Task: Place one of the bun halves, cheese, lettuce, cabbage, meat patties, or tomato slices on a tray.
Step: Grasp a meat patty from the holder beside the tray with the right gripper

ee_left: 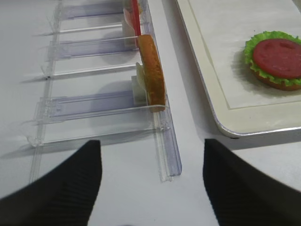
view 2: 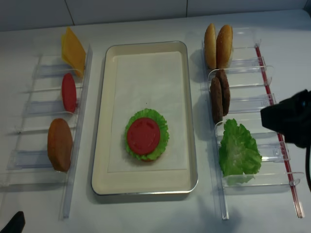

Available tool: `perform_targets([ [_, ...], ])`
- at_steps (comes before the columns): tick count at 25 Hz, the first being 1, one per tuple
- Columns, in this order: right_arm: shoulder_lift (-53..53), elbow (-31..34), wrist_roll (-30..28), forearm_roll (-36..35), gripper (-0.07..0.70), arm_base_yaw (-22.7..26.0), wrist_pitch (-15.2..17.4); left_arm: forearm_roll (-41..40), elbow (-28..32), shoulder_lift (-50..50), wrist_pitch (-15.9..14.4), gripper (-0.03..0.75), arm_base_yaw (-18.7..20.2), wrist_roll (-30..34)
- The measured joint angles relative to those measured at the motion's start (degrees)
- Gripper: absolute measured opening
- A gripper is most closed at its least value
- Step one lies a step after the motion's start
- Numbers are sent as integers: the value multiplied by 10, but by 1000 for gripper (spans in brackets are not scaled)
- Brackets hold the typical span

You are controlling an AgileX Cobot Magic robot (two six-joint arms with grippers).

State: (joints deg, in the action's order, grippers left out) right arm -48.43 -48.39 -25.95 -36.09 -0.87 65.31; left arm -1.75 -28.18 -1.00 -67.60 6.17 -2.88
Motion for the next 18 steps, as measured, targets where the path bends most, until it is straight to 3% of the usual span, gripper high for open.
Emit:
perform_targets([
  [9,-68,-40,-26,-24,374,-16,-9,0,0,0,0,423,0,0],
  [13,-104,-50,-18,-9,370,-76,-40,0,0,0,0,423,0,0],
  [18,-166,-86,81,105,369,-175,-77,0,0,0,0,423,0,0],
])
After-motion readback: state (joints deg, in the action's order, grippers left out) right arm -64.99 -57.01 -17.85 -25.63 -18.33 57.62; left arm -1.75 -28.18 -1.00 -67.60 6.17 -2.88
